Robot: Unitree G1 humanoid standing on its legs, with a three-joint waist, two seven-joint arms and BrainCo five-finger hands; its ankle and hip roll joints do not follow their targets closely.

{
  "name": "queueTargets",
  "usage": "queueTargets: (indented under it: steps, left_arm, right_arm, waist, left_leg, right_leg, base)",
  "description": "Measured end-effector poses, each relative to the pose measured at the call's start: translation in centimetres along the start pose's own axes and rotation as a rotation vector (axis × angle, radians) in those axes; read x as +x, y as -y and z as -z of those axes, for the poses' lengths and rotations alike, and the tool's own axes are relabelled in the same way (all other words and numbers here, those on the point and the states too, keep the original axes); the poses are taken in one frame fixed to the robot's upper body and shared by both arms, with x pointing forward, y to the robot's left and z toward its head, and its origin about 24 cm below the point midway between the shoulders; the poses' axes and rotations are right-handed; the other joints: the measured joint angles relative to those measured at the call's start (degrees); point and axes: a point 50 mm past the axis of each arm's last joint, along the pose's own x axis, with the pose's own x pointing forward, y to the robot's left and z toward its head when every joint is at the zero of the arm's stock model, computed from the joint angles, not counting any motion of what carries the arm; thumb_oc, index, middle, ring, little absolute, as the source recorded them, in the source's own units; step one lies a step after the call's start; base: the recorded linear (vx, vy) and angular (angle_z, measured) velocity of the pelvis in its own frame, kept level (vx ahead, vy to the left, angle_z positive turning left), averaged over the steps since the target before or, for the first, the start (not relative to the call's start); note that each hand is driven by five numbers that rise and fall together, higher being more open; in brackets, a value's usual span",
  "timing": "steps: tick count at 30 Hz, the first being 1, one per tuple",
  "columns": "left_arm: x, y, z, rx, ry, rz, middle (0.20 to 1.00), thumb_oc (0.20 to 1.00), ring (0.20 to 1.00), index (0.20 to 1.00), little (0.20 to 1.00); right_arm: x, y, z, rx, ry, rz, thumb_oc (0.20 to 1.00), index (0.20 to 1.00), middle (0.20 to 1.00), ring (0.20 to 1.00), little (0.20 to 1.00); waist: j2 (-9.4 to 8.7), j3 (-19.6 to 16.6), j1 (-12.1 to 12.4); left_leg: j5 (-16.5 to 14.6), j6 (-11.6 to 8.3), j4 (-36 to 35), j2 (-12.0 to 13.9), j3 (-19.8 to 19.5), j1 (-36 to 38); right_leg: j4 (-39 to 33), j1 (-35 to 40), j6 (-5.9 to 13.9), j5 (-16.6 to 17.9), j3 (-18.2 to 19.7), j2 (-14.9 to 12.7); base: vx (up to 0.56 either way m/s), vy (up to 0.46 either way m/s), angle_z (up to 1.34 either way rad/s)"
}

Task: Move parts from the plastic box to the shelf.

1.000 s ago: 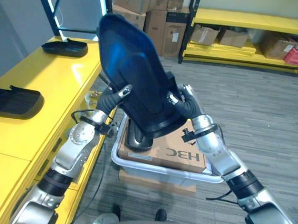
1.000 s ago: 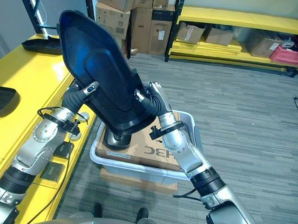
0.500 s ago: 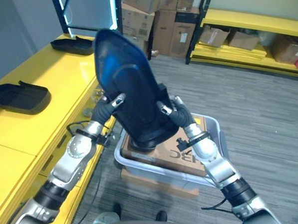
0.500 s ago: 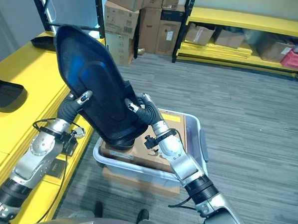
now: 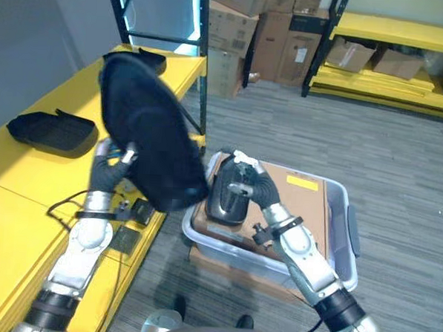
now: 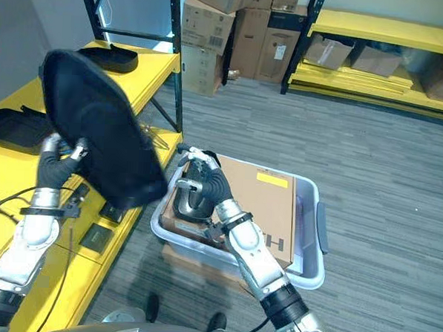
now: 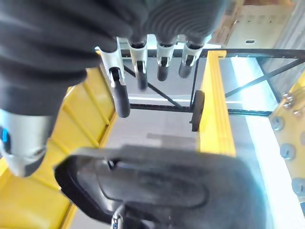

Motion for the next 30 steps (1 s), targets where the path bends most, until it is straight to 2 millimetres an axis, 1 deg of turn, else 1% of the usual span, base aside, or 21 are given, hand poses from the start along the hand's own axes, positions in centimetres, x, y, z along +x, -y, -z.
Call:
queueTargets:
  steps: [2,3,8,11,12,14,15,16,17,18,19,20,21,22,23,24,25,26,27,29,30]
  left_arm:
    - [-0.3,-0.9,0.5,0.029,-0.016,-0.049,0.200,0.200,0.200,0.200,0.200]
    - [-0.6,-1.9,0.7,0.061,-0.020,-0.102,0.200,0.200,0.200,0.200,0.200]
    - [-0.6,-3.2,0.1,0.067,0.046,-0.165,0.200,0.200,0.200,0.200,0.200]
    - [-0.8,-4.0,-1.0,0.033,0.119,-0.184,0.200,0.200,0.200,0.200,0.200]
    - [-1.1,-4.4,-2.5,-0.030,0.182,-0.190,0.200,0.200,0.200,0.200,0.200]
    - [-1.1,-4.4,-3.9,-0.083,0.271,-0.170,0.200,0.200,0.200,0.200,0.200]
    - [-1.2,-4.3,-4.3,-0.100,0.295,-0.156,0.200,0.200,0.200,0.200,0.200]
    - [-1.3,-4.1,-4.6,-0.114,0.313,-0.140,0.200,0.200,0.200,0.200,0.200]
    - [-1.2,-3.6,-5.0,-0.145,0.345,-0.075,0.200,0.200,0.200,0.200,0.200]
    - [-1.3,-3.6,-5.0,-0.148,0.348,-0.055,0.200,0.200,0.200,0.200,0.200]
    - [-1.6,-3.8,-5.0,-0.149,0.351,-0.046,0.200,0.200,0.200,0.200,0.200]
    - [-1.5,-4.1,-5.1,-0.149,0.359,-0.051,0.200,0.200,0.200,0.200,0.200]
    - [-1.5,-4.1,-5.1,-0.152,0.363,-0.064,0.200,0.200,0.200,0.200,0.200]
    - [-0.8,-4.2,-5.5,-0.140,0.387,-0.053,0.200,0.200,0.200,0.200,0.200]
    - [-0.4,-4.3,-5.9,-0.132,0.409,-0.045,0.200,0.200,0.200,0.200,0.200]
    - [0.0,-4.3,-6.2,-0.127,0.430,-0.040,0.200,0.200,0.200,0.200,0.200]
    - [0.5,-4.3,-6.4,-0.123,0.444,-0.033,0.200,0.200,0.200,0.200,0.200]
    - [1.0,-4.3,-6.6,-0.111,0.442,-0.006,0.200,0.200,0.200,0.200,0.200]
    - [1.1,-4.4,-6.7,-0.110,0.441,0.009,0.200,0.200,0.200,0.200,0.200]
    - [1.3,-4.7,-6.8,-0.107,0.438,0.041,0.200,0.200,0.200,0.200,0.200]
    - [1.6,-5.8,-7.0,-0.093,0.441,0.054,0.200,0.200,0.200,0.200,0.200]
  right_arm:
    - [-0.6,0.5,0.3,0.001,-0.019,0.006,1.000,1.000,1.000,1.000,1.000]
    - [-1.3,1.1,0.5,0.002,-0.040,0.012,1.000,1.000,1.000,1.000,1.000]
    - [-2.0,1.1,1.2,0.004,-0.080,-0.040,1.000,1.000,1.000,1.000,1.000]
    - [-2.5,1.4,2.5,-0.043,-0.135,-0.026,1.000,1.000,1.000,1.000,1.000]
    - [-3.3,1.8,4.1,-0.103,-0.210,0.040,1.000,1.000,1.000,1.000,1.000]
    - [-4.8,2.5,5.3,-0.146,-0.289,0.129,1.000,1.000,1.000,1.000,1.000]
    - [-5.6,2.8,5.8,-0.172,-0.320,0.171,1.000,1.000,1.000,1.000,1.000]
    - [-6.6,3.3,6.1,-0.183,-0.351,0.219,1.000,1.000,1.000,1.000,1.000]
    - [-9.8,4.3,6.5,-0.230,-0.422,0.320,1.000,1.000,1.000,1.000,1.000]
    - [-11.4,5.0,6.7,-0.266,-0.462,0.352,1.000,1.000,1.000,1.000,1.000]
    - [-12.6,5.5,6.8,-0.301,-0.497,0.364,1.000,1.000,1.000,1.000,1.000]
    - [-12.7,6.0,6.4,-0.346,-0.486,0.347,1.000,1.000,1.000,1.000,1.000]
    - [-12.0,6.8,5.8,-0.401,-0.444,0.312,1.000,1.000,1.000,1.000,1.000]
    - [-10.0,6.5,5.3,-0.411,-0.352,0.288,1.000,1.000,1.000,1.000,1.000]
    - [-8.8,6.1,4.5,-0.428,-0.274,0.267,1.000,1.000,1.000,1.000,1.000]
    - [-7.9,5.7,3.8,-0.438,-0.205,0.247,1.000,1.000,1.000,1.000,1.000]
    - [-6.8,5.4,3.1,-0.440,-0.138,0.232,1.000,1.000,1.000,1.000,1.000]
    - [-6.1,5.4,2.5,-0.451,-0.080,0.243,1.000,1.000,1.000,1.000,1.000]
    - [-5.8,5.4,2.2,-0.460,-0.059,0.250,1.000,1.000,1.000,1.000,1.000]
    - [-5.4,5.6,2.0,-0.462,-0.038,0.276,1.000,1.000,1.000,1.000,1.000]
    - [-4.8,5.5,1.9,-0.457,-0.020,0.282,1.000,1.000,1.000,1.000,1.000]
  waist:
    - [0.19,0.11,-0.04]
    - [0.31,0.22,-0.04]
    - [0.47,0.30,0.24]
    - [0.64,0.54,1.21]
    - [0.80,1.06,2.05]
    - [1.01,2.27,1.75]
    - [1.00,2.92,1.81]
    - [-0.12,3.78,0.93]
    - [-0.78,4.84,-3.24]
    - [-0.90,5.12,-5.04]
    - [-0.77,5.03,-5.20]
    - [-1.02,5.05,-4.73]
    - [-0.23,5.07,-4.88]
    - [-1.98,6.02,-4.50]
    - [-2.57,6.20,-3.53]
    - [-2.89,6.11,-3.00]
    - [-3.67,6.15,-3.04]
    - [-4.20,6.00,-2.18]
    - [-4.23,5.95,-1.99]
    - [-4.35,5.89,-0.77]
    - [-3.13,5.54,0.33]
  left_leg:
    - [-0.02,0.00,-0.01,0.00,-0.05,-0.09]
    - [-0.04,0.03,0.00,0.00,-0.13,-0.13]
    - [-0.04,0.00,0.01,0.06,-1.30,-0.45]
    - [-0.11,-0.25,-0.01,0.04,-2.23,-0.91]
    - [-0.17,-0.33,0.02,0.11,-2.28,-1.70]
    - [-0.32,-0.23,-0.04,1.47,2.48,-2.38]
    - [-1.65,0.09,-0.02,2.14,7.00,-2.23]
    - [-2.77,-1.00,0.05,3.21,12.53,-2.20]
    - [-3.93,-1.51,2.83,5.00,27.28,-2.06]
    - [-3.89,-1.35,4.04,5.97,31.62,-1.79]
    - [-3.97,-1.16,4.97,6.73,33.68,-0.36]
    - [-3.02,-0.06,6.71,6.49,32.94,0.89]
    - [-1.77,-0.65,8.10,6.09,31.06,2.21]
    - [-1.22,0.57,10.32,3.69,27.90,1.84]
    - [-2.60,2.08,11.16,3.36,26.09,1.31]
    - [-3.51,2.28,11.11,3.01,24.90,0.98]
    - [-3.57,2.32,10.31,1.94,24.22,1.07]
    - [-4.66,2.51,10.13,1.03,23.24,1.00]
    - [-4.73,2.56,9.43,0.09,21.84,1.14]
    - [-5.32,3.01,9.19,-1.26,20.93,0.86]
    - [-5.44,4.42,7.52,-2.87,20.26,1.17]
  right_leg:
    - [0.00,-0.03,0.09,-0.07,-0.05,-0.01]
    - [0.00,-0.01,0.17,-0.13,-0.14,-0.01]
    - [0.01,0.37,0.42,-0.39,-1.51,0.02]
    - [0.06,0.84,0.01,-1.03,-2.88,0.02]
    - [0.38,1.26,0.38,-1.02,-4.60,-0.12]
    - [0.50,2.93,0.23,-1.34,-8.62,-0.85]
    - [0.83,3.73,0.63,-1.61,-10.95,-1.45]
    - [0.76,4.74,0.90,-2.00,-14.09,-2.41]
    - [1.22,9.03,1.75,-2.53,-24.06,-5.00]
    - [2.87,10.30,1.70,-3.07,-27.22,-6.24]
    - [4.94,10.65,1.94,-4.48,-27.62,-8.16]
    - [6.35,10.75,3.74,-6.21,-26.20,-9.68]
    - [8.70,10.85,6.61,-6.75,-25.53,-11.06]
    - [10.01,10.52,5.15,-5.47,-22.64,-14.20]
    - [10.10,10.00,4.94,-4.29,-21.51,-14.69]
    - [10.35,9.83,4.53,-3.87,-21.70,-14.97]
    - [11.48,9.55,4.42,-3.75,-21.77,-15.96]
    - [11.90,10.33,3.64,-2.15,-22.07,-16.55]
    - [12.46,10.97,3.15,-1.70,-23.06,-17.21]
    - [12.78,10.96,3.57,-0.46,-23.31,-18.43]
    - [15.29,9.71,3.55,2.46,-23.25,-20.77]
  base:
    - [0.00,0.000,0.00]
    - [0.02,-0.008,0.04]
    - [0.04,-0.010,0.12]
    - [0.02,0.017,0.26]
    - [-0.02,0.060,0.69]
    - [-0.02,0.079,1.09]
    - [-0.05,0.087,1.17]
    - [-0.16,0.171,2.41]
    - [-0.12,0.172,2.84]
    - [-0.11,0.207,2.76]
    - [-0.05,0.194,1.16]
    - [-0.05,0.227,0.44]
    - [-0.03,0.368,0.14]
    - [-0.01,0.305,-0.07]
    - [0.01,0.325,-0.15]
    - [0.00,0.265,0.01]
    - [-0.01,0.369,0.40]
    - [0.00,0.364,0.68]
    - [0.02,0.320,0.75]
    - [0.04,0.303,0.52]
    - [0.09,0.243,0.27]
